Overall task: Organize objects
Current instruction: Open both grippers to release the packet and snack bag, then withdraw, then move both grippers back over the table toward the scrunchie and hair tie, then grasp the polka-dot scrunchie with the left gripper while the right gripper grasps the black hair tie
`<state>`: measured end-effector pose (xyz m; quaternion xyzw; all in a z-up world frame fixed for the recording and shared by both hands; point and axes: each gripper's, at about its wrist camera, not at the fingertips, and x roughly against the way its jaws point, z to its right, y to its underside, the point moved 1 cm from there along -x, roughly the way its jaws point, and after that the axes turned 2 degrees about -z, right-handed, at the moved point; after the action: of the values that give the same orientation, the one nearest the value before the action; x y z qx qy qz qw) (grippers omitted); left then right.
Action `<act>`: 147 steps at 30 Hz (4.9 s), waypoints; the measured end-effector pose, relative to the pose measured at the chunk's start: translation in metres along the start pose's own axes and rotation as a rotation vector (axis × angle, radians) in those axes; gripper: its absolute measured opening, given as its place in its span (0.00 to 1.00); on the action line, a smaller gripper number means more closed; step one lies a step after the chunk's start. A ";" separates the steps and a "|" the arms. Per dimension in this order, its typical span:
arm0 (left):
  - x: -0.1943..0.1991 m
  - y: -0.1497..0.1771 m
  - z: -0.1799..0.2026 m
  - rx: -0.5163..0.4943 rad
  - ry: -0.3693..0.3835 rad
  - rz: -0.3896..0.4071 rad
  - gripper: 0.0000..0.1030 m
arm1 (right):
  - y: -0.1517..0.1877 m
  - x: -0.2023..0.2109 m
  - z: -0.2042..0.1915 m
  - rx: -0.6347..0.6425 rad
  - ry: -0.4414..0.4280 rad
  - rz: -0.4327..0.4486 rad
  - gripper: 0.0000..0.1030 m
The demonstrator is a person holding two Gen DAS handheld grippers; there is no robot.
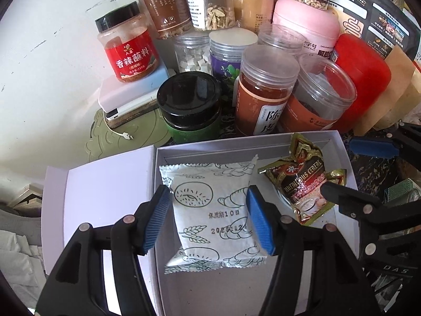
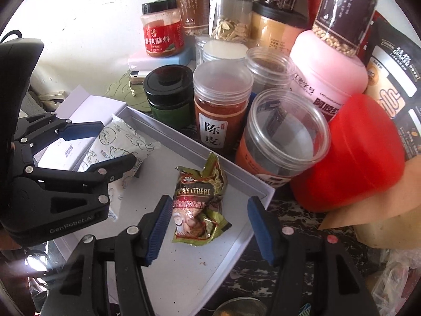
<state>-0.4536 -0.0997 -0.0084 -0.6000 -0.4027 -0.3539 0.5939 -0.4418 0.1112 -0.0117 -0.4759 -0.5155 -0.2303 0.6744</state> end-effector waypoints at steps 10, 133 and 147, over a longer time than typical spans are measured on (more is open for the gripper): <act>0.042 0.005 0.002 0.002 -0.016 0.064 0.61 | 0.011 0.038 -0.005 -0.001 0.017 0.051 0.58; 0.121 0.371 0.044 -0.035 -0.021 0.094 0.75 | 0.331 0.069 -0.128 0.127 -0.122 0.181 0.61; 0.104 0.370 0.042 -0.011 0.054 0.064 0.32 | 0.339 0.069 -0.118 0.107 -0.121 0.170 0.21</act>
<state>-0.0772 -0.0404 -0.0747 -0.6061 -0.3650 -0.3532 0.6121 -0.0889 0.1691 -0.0878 -0.4942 -0.5245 -0.1153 0.6836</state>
